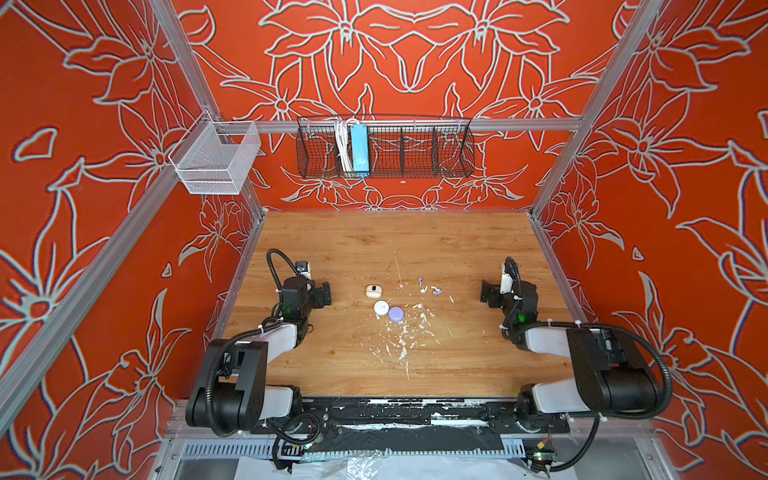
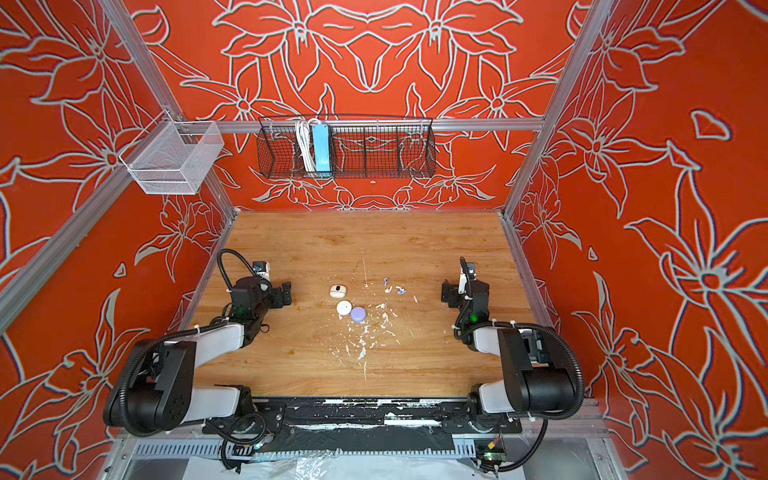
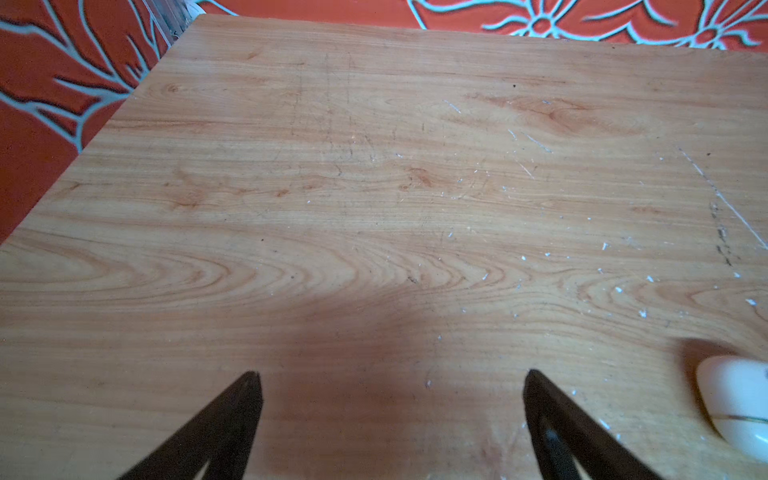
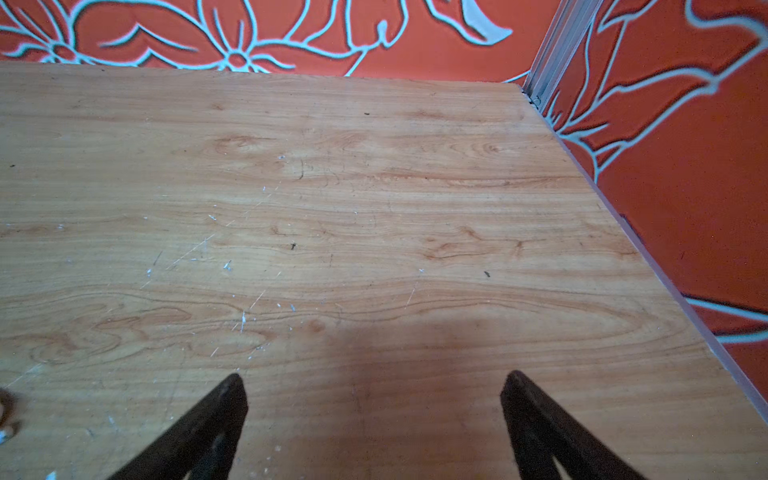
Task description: Insert the wireless bluetooth earbuds into the charging case
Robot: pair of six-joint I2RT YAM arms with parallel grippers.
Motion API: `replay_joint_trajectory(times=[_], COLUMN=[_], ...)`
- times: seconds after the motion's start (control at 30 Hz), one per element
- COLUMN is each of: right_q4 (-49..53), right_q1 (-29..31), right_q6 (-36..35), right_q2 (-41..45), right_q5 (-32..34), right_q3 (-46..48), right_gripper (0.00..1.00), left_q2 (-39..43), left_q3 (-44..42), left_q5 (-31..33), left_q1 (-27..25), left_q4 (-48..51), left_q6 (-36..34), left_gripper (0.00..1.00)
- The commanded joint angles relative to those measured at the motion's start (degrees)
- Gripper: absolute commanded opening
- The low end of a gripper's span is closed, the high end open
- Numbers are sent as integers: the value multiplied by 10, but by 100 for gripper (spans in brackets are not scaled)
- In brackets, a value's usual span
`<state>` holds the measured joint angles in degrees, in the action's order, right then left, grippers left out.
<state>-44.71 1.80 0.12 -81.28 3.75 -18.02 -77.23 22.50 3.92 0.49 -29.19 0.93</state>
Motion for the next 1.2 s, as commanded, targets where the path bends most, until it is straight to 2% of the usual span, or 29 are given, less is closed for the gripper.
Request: replay_joint_trajectory(times=[0.0,0.07,0.13,0.2,0.27,0.33,0.4,0.6,0.67,0.73,0.77,0.8,0.83,0.87,0.9,0.93,1.0,1.07,1.13,1.17], right_q4=[-5,22,49,53,44,76,128,170,240,359,432,504,538,563,563,533,511,536,530,549], right_q1=[0,-1,0,0,0,0,0,0,0,0,0,0,0,0,-2,-2,-1,0,20,44], right_q6=[-11,-9,5,22,25,33,53,71,119,235,314,362,365,391,424,414,390,385,362,346], right_q2=[10,32,63,89,108,134,162,201,232,272,292,312,332,353,376,395,420,406,372,352], right_q5=[-9,-3,31,68,73,79,100,99,95,108,117,111,104,113,119,87,-21,-95,-157,-155], right_q3=[-5,-9,-9,4,17,14,2,-4,-32,-80,-104,-126,-135,-136,-124,-110,-111,-143,-173,-197], right_gripper=[98,98,98,98,98,98,98,98,98,98,98,98,98,98,98,98,98,98,98,98], left_q2=[-1,1,13,40,65,95,132,225,250,274,289,307,323,344,367,383,412,409,392,380], left_q3=[4,1,8,30,55,69,80,78,84,91,77,55,33,6,-22,-49,-57,-20,7,8], left_q5=[-2,-1,5,23,34,45,60,-3,-30,-82,-85,-43,18,122,201,224,155,108,90,70], left_q1=[4,4,4,4,4,3,3,3,3,3,3,3,3,4,6,12,25,24,25,24], left_q4=[-3,-7,11,65,119,157,189,212,237,263,245,230,234,268,314,303,266,278,306,296], left_q6=[1,3,6,14,17,29,74,150,153,131,143,191,258,360,469,511,433,370,380,384], left_gripper=[97,97,97,97,97,97,97,97,97,97,97,97,97,97,97,97,97,97,97,97])
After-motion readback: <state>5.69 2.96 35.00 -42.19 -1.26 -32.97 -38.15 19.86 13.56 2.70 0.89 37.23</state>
